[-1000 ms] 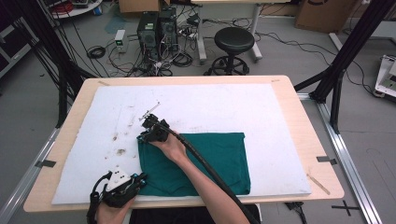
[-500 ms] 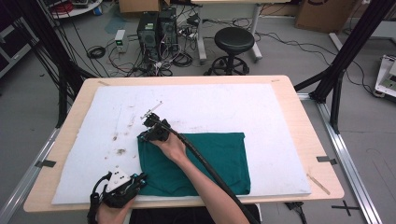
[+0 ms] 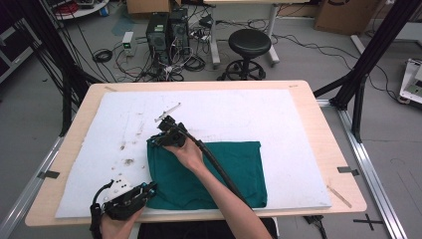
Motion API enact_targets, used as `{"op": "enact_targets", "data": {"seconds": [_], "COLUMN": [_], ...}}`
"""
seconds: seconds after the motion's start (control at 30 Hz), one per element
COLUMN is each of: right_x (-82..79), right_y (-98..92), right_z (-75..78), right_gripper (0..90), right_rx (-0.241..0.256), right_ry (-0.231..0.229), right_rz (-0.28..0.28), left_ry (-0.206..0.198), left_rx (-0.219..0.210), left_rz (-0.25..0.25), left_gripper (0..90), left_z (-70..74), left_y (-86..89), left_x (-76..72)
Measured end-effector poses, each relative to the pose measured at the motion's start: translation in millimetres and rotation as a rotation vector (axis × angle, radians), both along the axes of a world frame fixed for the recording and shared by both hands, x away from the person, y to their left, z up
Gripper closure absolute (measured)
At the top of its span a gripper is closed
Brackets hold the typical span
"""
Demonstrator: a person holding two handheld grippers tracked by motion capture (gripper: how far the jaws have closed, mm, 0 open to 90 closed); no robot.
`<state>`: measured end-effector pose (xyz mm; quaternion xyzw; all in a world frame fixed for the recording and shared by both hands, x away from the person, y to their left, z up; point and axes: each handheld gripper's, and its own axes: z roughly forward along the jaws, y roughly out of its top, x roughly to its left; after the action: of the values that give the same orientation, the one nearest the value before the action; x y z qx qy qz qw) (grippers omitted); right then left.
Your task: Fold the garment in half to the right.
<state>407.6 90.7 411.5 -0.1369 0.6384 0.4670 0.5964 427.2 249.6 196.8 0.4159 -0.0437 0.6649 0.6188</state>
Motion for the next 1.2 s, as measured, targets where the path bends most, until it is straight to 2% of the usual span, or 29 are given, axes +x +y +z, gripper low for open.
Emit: {"op": "enact_targets", "data": {"seconds": [0.07, 0.23, 0.37, 0.6, 1.03, 1.2], "right_x": [0.0, -3.8, -6.2, -4.1, -8.0, -7.2], "right_y": [-5.7, -22.8, -35.6, -58.7, -95.1, -110.7], "right_z": [0.9, -0.4, -2.3, -4.8, -12.7, -14.8], "right_gripper": [82.9, 82.8, 82.8, 82.8, 83.3, 83.4], "right_rx": [0.008, 0.026, 0.026, 0.053, 0.091, 0.11], "right_ry": [0.006, 0.001, -0.015, -0.012, -0.043, -0.039], "right_rz": [0.006, 0.026, 0.018, 0.03, 0.031, 0.037], "left_ry": [0.008, 0.017, 0.018, 0.016, 0.014, 0.02], "left_rx": [0.013, 0.055, 0.085, 0.129, 0.191, 0.22], "left_rz": [-0.021, -0.038, -0.029, -0.022, -0.021, -0.025], "left_gripper": [84.1, 84.0, 84.0, 84.0, 84.2, 84.1], "left_z": [2.5, 7.2, 8.9, 13.5, 19.0, 22.0], "left_y": [-1.7, -11.5, -24.8, -45.7, -76.4, -87.8], "left_x": [-1.7, -4.5, -3.5, -3.7, -3.1, -2.3]}}
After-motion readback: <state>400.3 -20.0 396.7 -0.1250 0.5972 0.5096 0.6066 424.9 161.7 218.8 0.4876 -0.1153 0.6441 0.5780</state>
